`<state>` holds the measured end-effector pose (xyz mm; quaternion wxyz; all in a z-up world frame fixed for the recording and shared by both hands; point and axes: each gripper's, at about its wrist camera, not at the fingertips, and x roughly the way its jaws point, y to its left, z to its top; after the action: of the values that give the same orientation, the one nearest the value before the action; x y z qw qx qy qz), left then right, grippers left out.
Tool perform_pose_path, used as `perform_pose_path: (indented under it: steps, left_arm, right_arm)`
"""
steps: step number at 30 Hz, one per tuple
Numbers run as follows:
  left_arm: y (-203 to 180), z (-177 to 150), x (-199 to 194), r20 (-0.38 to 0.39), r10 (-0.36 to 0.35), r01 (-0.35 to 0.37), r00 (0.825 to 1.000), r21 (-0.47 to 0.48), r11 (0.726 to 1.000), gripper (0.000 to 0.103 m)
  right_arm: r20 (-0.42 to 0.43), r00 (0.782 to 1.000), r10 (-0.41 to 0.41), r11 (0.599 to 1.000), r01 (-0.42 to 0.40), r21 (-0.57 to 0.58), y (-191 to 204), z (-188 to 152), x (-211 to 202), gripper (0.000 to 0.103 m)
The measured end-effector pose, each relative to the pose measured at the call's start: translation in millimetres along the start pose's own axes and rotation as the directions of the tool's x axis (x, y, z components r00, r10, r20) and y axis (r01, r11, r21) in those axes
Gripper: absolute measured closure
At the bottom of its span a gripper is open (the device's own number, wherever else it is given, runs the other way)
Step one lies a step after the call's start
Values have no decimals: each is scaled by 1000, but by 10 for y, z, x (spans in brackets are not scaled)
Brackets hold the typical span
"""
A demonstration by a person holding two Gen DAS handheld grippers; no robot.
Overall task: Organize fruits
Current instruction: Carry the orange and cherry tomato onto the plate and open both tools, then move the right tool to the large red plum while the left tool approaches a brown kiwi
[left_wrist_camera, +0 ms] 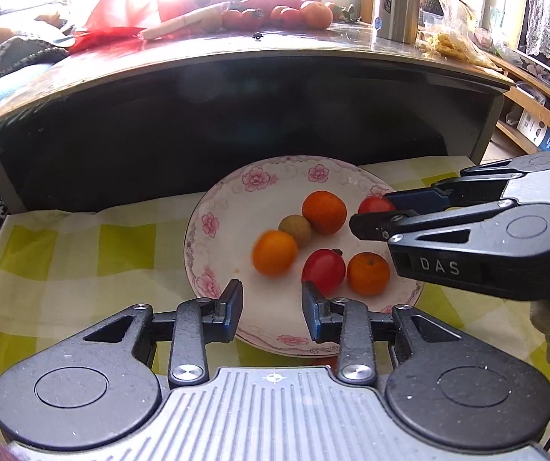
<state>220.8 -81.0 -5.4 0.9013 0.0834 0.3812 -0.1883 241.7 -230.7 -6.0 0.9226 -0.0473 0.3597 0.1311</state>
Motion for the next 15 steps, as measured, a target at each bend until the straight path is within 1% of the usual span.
perform_pose_path:
  steps: [2,11,15]
  left_arm:
    - [5,-6,-1,-3,2,-2,1000,1,1000,59]
    - [64,12,-72,5,9,-9,1000,-18,1000,56]
    - [90,-8,-121,5,8,-8,1000,-21,1000,52]
  right_arm:
    - [3,1000,3,1000,-3,12,-25,8,-2,70]
    - [12,1000,5,999,-5,41,-68,10,-65,70]
    - [20,1000,22,998,-23,50,-50,-8,-142,70]
